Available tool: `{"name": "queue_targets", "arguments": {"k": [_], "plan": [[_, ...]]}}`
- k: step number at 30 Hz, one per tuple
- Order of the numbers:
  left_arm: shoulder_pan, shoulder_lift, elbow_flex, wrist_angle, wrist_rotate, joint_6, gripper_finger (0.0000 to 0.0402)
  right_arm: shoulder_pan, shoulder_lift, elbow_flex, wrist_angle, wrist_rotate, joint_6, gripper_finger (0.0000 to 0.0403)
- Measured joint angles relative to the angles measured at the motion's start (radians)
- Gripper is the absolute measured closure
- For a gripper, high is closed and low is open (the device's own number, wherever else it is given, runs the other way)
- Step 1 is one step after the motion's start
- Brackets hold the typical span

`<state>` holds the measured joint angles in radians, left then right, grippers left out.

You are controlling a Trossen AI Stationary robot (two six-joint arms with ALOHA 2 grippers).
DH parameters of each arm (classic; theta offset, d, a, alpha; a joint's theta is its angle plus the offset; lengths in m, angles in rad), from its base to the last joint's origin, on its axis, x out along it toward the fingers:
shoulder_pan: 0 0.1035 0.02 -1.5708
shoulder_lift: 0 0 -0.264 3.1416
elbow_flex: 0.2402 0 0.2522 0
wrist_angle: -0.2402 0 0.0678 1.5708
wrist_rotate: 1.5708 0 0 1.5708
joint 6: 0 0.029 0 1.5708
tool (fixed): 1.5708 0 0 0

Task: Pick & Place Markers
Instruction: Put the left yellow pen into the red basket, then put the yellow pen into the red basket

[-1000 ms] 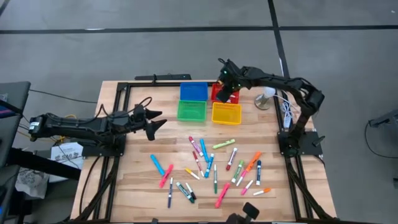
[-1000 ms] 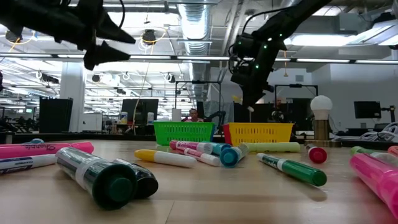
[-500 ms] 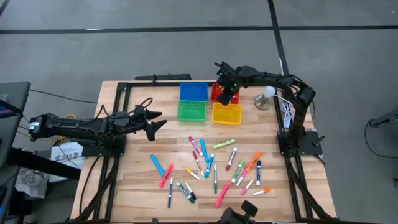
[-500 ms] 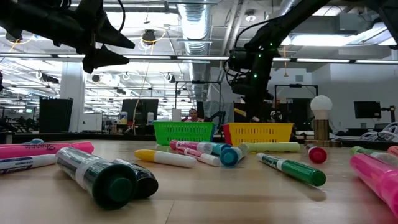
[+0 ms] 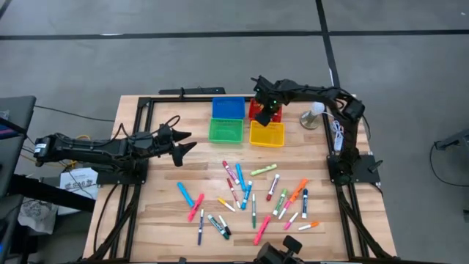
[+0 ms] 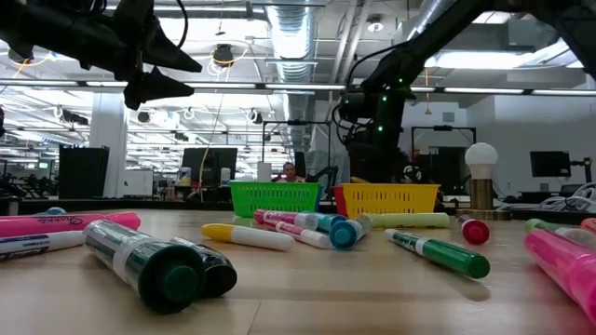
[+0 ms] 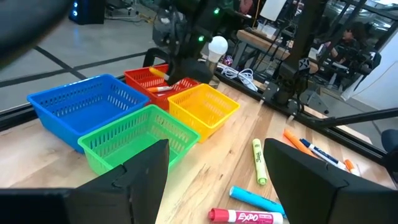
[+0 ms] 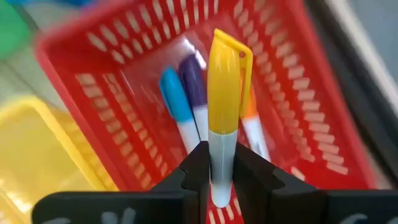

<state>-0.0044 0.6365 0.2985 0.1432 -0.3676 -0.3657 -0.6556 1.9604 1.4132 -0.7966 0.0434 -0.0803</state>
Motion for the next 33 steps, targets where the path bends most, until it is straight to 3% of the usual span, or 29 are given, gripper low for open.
{"name": "queue_targets", "arguments": {"k": [13, 20, 33], "plan": [[0.000, 0.000, 0.000, 0.000, -0.001, 0.025, 0.0140, -0.008, 0.009, 0.001, 0.004, 0.008, 0.001, 0.0347], [0.000, 0.000, 0.000, 0.000, 0.002, 0.025, 0.0140, -0.008, 0.009, 0.001, 0.004, -0.045, 0.004, 0.0341], [0.000, 0.000, 0.000, 0.000, 0.024, 0.025, 0.0140, -0.005, -0.016, 0.002, 0.006, -0.044, 0.028, 0.0235]]}}
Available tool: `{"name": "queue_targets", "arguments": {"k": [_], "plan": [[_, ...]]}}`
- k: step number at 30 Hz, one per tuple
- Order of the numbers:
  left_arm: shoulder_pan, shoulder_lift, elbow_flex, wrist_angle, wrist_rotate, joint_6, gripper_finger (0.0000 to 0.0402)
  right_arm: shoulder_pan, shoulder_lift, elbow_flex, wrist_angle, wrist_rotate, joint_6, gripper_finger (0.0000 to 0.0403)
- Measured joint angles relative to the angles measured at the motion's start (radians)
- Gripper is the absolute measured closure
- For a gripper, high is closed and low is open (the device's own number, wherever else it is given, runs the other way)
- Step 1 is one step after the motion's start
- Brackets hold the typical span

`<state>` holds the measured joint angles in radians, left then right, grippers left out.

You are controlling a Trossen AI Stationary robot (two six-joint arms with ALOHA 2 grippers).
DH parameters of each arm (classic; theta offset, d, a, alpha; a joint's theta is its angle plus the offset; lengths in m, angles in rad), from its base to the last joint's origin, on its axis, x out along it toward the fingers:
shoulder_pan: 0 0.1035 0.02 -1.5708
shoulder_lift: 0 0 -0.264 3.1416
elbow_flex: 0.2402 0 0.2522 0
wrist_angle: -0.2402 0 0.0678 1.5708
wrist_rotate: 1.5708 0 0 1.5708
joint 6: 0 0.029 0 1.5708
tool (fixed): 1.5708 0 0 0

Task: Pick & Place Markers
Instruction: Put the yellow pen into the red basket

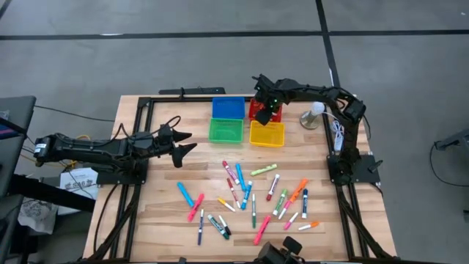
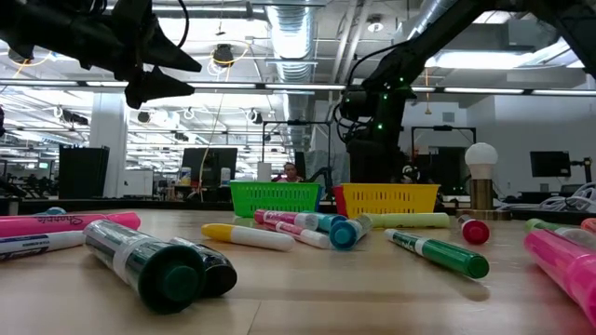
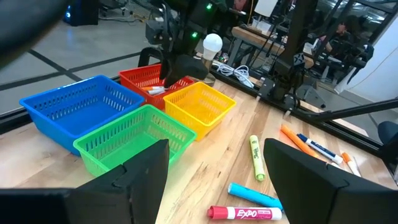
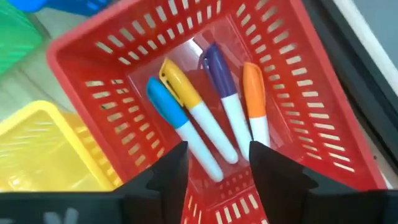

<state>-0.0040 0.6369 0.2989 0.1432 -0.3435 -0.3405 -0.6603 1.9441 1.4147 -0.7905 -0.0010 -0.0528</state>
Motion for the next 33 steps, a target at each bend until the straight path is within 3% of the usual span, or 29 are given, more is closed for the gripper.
{"name": "queue_targets", "arguments": {"k": [9, 20, 33], "plan": [[0.000, 0.000, 0.000, 0.000, 0.000, 0.000, 0.0140, 0.024, -0.126, 0.000, -0.002, -0.002, -0.008, 0.0226], [0.000, 0.000, 0.000, 0.002, 0.002, -0.003, 0.0140, 0.142, -0.456, -0.015, 0.036, -0.001, 0.014, 0.0237], [-0.002, 0.005, 0.001, 0.051, 0.145, -0.107, 0.0140, 0.350, -0.984, -0.428, 0.269, 0.001, 0.199, 0.0237]]}}
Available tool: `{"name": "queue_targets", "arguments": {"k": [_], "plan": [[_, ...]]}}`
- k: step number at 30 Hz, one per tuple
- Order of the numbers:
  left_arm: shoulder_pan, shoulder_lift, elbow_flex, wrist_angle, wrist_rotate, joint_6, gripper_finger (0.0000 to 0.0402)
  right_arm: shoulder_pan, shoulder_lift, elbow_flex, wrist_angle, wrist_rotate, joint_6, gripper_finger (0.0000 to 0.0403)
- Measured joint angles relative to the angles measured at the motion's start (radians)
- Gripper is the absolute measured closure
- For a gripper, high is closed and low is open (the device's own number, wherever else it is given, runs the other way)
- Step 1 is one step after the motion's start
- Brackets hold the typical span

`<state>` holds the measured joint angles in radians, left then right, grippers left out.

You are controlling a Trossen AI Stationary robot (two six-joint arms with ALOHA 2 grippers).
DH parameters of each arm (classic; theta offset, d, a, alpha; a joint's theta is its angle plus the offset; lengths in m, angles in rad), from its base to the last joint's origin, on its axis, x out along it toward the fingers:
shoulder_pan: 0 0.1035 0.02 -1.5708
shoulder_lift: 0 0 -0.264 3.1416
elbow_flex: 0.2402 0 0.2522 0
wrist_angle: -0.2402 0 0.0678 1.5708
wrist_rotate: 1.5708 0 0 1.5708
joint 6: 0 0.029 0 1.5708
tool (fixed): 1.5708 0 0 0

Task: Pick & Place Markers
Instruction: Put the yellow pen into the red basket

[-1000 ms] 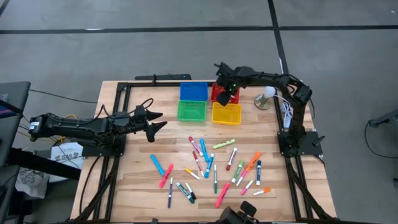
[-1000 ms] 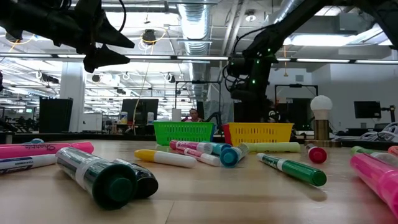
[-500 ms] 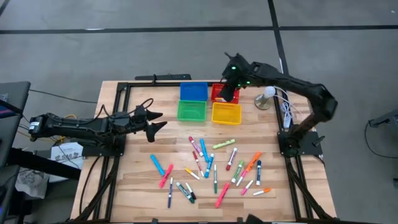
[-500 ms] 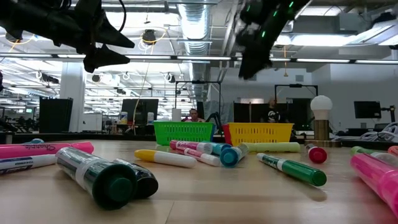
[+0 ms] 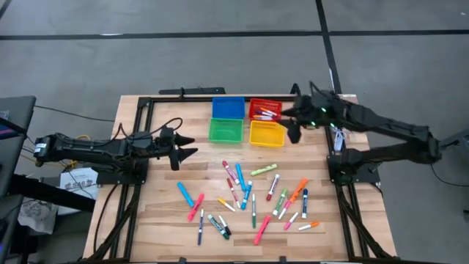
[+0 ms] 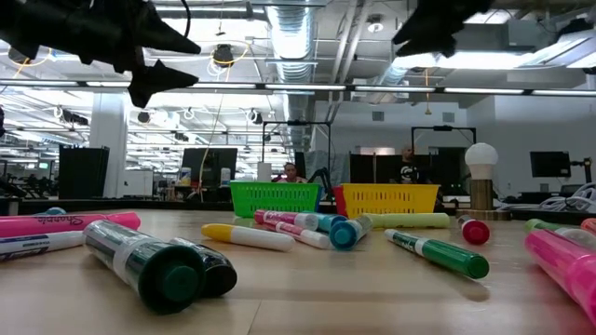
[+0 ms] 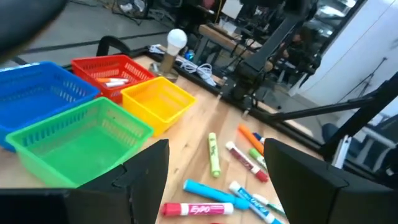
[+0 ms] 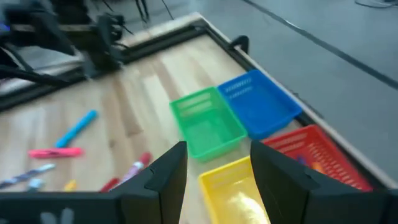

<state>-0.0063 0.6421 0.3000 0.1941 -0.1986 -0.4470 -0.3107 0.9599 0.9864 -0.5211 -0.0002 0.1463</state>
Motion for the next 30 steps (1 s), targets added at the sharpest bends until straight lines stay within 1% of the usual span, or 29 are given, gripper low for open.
{"name": "queue_targets", "arguments": {"k": [6, 10, 14, 18, 24, 27, 30], "plan": [[0.000, 0.049, 0.000, 0.041, 0.072, -0.074, 0.0140, 0.065, -0.230, -0.230, 0.168, 0.015, 0.131, 0.0237], [-0.007, 0.106, 0.016, 0.076, 0.115, -0.093, 0.0140, 0.116, -0.356, -0.356, 0.261, 0.101, 0.175, 0.0235], [-0.043, 0.180, 0.083, 0.077, 0.121, -0.082, 0.0140, 0.160, -0.465, -0.450, 0.287, 0.198, 0.203, 0.0234], [-0.083, 0.274, 0.169, 0.077, 0.122, -0.053, 0.0140, 0.193, -0.553, -0.515, 0.305, 0.231, 0.214, 0.0236], [-0.150, 0.444, 0.293, 0.077, 0.126, -0.055, 0.0140, 0.229, -0.680, -0.585, 0.355, 0.235, 0.213, 0.0234], [-0.192, 0.539, 0.359, 0.077, 0.126, -0.093, 0.0140, 0.241, -0.733, -0.606, 0.350, 0.235, 0.214, 0.0233], [-0.234, 0.630, 0.417, 0.076, 0.129, -0.166, 0.0140, 0.252, -0.771, -0.609, 0.350, 0.235, 0.213, 0.0233]]}}
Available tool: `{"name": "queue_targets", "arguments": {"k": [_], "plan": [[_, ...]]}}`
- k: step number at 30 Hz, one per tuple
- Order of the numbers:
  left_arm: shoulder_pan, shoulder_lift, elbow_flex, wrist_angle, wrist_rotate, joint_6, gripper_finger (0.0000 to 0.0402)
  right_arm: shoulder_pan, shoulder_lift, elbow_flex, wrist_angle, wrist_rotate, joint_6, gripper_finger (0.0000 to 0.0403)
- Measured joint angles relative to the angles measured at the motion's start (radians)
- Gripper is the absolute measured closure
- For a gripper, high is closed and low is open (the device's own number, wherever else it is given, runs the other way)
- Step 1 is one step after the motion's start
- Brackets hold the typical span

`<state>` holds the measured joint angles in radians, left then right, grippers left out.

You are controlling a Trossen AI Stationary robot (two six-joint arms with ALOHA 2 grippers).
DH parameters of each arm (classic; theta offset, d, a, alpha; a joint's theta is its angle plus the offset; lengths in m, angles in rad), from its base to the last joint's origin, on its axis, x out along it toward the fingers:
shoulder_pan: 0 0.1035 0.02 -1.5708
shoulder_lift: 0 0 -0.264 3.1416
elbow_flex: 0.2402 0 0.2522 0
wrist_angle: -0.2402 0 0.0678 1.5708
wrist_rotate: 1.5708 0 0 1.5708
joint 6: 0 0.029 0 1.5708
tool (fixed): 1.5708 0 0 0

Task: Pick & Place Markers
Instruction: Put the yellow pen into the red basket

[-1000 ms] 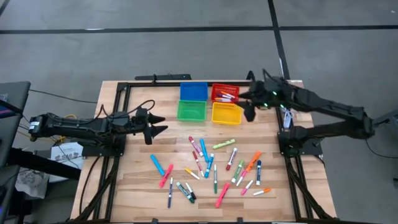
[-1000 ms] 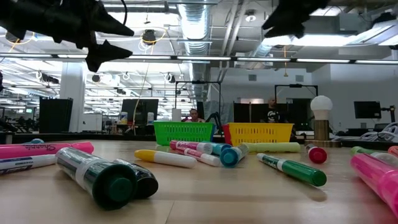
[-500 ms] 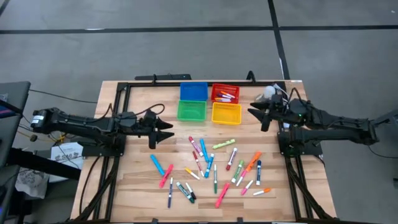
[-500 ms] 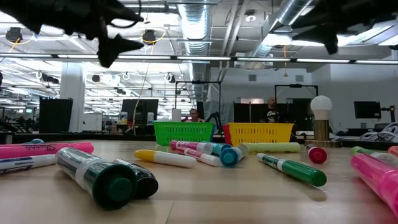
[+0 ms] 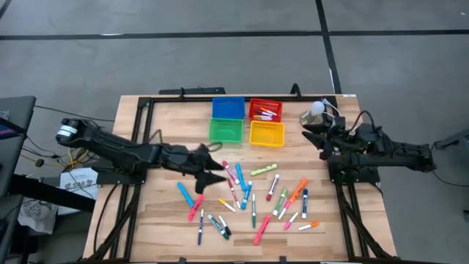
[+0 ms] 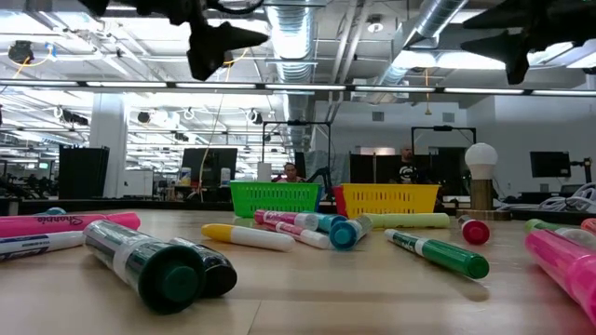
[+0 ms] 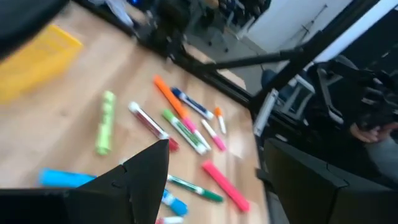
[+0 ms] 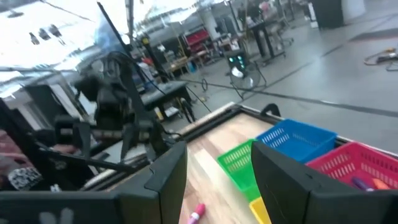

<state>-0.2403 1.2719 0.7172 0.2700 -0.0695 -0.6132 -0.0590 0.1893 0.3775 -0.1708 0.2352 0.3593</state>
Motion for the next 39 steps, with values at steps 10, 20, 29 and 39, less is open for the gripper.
{"name": "queue_targets", "arguments": {"k": [10, 20, 29, 39], "plan": [[-0.150, 0.181, 0.095, 0.017, 0.043, -0.264, 0.0140, 0.007, -0.060, -0.001, -0.012, -0.003, -0.019, 0.0232], [-0.184, 0.190, 0.100, 0.155, 0.030, -0.325, 0.0140, 0.007, -0.060, -0.001, -0.012, -0.027, 0.041, 0.0232], [-0.217, 0.313, 0.349, -0.230, 0.125, -0.224, 0.0140, 0.007, -0.060, -0.001, -0.012, -0.027, 0.045, 0.0232], [-0.194, 0.447, 0.487, -0.566, 0.143, 0.001, 0.0140, 0.007, -0.060, -0.001, -0.012, -0.027, 0.060, 0.0232]]}}
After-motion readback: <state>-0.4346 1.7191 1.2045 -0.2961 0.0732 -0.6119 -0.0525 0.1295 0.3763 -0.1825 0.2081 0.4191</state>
